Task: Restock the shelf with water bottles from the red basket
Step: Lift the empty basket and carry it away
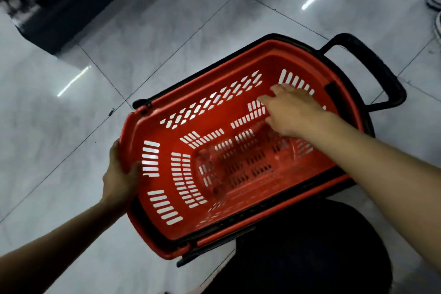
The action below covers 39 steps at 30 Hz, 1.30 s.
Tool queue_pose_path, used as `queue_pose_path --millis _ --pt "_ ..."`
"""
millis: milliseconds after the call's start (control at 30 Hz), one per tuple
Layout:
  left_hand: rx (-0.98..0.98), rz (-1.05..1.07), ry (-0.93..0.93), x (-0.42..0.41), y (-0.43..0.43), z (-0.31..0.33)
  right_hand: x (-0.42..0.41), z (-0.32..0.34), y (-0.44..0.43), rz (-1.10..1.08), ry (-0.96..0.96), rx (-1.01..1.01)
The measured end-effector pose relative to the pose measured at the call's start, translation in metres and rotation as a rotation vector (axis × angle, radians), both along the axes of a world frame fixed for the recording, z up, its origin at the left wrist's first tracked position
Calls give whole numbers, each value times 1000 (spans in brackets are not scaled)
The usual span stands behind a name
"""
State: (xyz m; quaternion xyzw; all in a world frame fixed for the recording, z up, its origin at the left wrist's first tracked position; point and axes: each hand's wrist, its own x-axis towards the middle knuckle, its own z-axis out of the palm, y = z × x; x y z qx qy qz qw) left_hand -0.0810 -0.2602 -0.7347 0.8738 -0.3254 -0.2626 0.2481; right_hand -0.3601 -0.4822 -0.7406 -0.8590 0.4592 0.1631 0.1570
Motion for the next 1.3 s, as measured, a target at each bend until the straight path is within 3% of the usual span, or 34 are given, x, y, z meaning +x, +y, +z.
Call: queue_pose_path --millis 200,267,333,433,567,800,1133,1300 --pt "189 27 -139 -12 -39 12 -69 -21 -9 2 -170 -359" --pt "227 39 -114 -11 -46 15 -81 -14 -10 -207 -192 -446" --pt "244 32 -104 -12 -51 22 -92 -8 -11 -448 -155 -327" --pt "221 14 -64 -28 -67 43 -106 -1 -16 -583 -81 -97" --pt "250 -6 -44 -31 -82 77 -119 34 -6 -757 -228 88" --pt "332 -23 -33 18 -67 206 -90 177 8 -745 -286 82" --pt "271 129 -7 101 -17 425 24 426 -26 -483 -317 36" --pt "231 214 -30 130 10 493 87 495 -39 -391 -375 23"
